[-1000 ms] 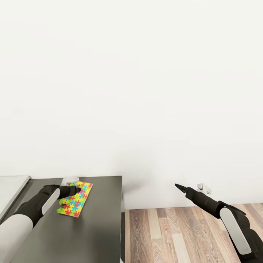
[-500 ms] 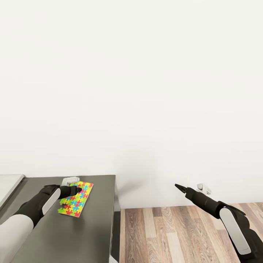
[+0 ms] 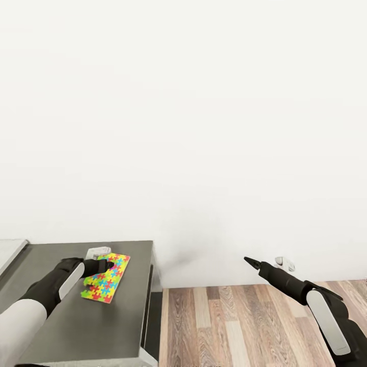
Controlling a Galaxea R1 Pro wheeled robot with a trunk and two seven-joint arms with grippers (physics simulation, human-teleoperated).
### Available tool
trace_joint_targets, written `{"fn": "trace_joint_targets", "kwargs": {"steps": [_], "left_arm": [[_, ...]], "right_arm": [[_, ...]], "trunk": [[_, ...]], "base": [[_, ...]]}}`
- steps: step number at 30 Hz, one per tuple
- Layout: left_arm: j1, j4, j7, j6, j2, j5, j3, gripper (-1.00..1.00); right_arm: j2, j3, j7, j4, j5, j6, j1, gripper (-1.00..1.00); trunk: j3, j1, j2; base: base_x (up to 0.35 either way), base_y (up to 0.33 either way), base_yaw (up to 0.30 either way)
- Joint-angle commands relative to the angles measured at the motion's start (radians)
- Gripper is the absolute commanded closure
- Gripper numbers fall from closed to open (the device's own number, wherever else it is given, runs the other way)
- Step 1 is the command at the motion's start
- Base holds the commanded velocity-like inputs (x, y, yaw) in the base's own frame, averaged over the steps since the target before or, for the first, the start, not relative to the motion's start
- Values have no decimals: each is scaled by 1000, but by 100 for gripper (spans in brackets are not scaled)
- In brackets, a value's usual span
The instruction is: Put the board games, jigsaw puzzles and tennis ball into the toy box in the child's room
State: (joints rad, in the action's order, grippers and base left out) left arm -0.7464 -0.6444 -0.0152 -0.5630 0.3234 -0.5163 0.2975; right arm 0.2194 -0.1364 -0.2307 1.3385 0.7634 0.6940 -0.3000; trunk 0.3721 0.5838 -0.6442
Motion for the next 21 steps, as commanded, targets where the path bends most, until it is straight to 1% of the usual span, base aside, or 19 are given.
{"fn": "trace_joint_targets", "kwargs": {"steps": [1,5,10,14,17,21], "left_arm": [[1,25,-5,-3,0,-18,6,-100],[1,25,-5,-3,0,-18,7,-100],[1,25,-5,-3,0,-18,7,-100],[1,25,-5,-3,0,-18,7,-100],[1,25,-5,-3,0,-18,7,-100],[1,25,-5,-3,0,-18,6,-100]], "right_arm": [[0,-2,-4,0,-1,5,-1,-100],[0,-2,-4,1,0,5,-1,-100],[0,-2,-4,1,-1,5,-1,-100],[-1,-2,-4,1,-1,5,-1,-100],[-1,-2,-4,1,-1,5,-1,-100],[1,-1,-4,1,-1,5,-1,-100]], "trunk": [[2,0,-1],[2,0,-1],[2,0,-1],[2,0,-1],[2,0,-1],[2,0,-1]], "base": [[-37,-207,0],[-15,-109,0],[-3,-192,0],[0,-78,0],[0,-160,0],[0,-39,0]]}}
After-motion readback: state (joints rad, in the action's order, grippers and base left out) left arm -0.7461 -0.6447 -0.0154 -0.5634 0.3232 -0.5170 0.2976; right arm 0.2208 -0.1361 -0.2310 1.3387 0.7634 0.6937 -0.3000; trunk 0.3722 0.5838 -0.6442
